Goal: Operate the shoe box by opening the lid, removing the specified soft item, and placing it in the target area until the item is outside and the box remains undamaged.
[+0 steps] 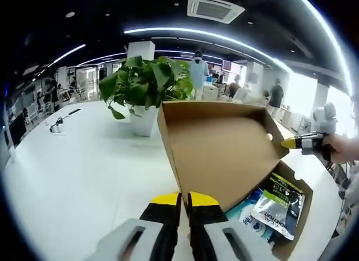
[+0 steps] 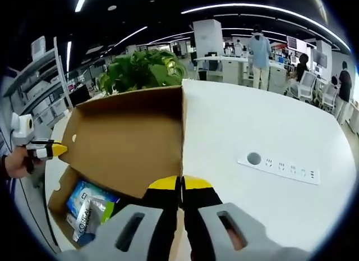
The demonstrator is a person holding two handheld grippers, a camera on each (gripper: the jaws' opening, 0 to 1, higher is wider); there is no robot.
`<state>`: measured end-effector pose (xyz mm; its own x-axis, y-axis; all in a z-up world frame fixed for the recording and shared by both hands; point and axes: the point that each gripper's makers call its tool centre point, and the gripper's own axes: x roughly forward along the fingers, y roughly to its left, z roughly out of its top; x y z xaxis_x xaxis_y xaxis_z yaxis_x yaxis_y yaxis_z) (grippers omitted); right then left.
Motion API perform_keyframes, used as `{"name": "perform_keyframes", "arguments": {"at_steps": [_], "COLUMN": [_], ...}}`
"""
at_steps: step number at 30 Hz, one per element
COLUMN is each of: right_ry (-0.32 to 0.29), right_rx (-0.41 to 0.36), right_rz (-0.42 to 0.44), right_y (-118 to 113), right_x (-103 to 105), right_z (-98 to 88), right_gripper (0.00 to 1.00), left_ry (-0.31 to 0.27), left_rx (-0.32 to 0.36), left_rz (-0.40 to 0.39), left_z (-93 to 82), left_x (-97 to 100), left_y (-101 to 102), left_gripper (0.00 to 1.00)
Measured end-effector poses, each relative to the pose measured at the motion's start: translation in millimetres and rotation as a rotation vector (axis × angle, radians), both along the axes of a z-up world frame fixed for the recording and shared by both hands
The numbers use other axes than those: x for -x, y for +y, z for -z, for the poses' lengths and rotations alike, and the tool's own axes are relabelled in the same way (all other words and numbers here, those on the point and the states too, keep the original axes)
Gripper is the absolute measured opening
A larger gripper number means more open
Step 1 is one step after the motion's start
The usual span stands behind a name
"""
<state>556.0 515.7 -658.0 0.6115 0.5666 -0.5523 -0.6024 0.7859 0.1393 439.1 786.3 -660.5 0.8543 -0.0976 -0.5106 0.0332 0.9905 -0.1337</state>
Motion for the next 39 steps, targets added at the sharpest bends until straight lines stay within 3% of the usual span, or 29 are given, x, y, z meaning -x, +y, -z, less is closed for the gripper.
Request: {"name": "perform_keyframes", "arguments": {"at_steps": [23,29,39], "right_ry": [0.056,0.083,0.104], "right_rx": [0.049,0.075,0.089], "right_rz": [0.017,0.006,0.002], "right_y": [8.2,9.3,8.3], "right_x": [-9.9,-13.1,-12.5], "right_z": [18.1,26.5,32.8], "right_gripper": [0.0,0.01,0.02], "left_ry": [0.124,0.186,0.233], "left_rx": [0.016,0.034,0.077], "left_rz": [-0.041,-0.053,-0.079], "left_z": [17.6,26.9,34.0], "left_x": [-10.8,-15.2,-13.7], "left_y": [5.0,5.1,3.5], "left_gripper": [0.05,0.06,0.07]}}
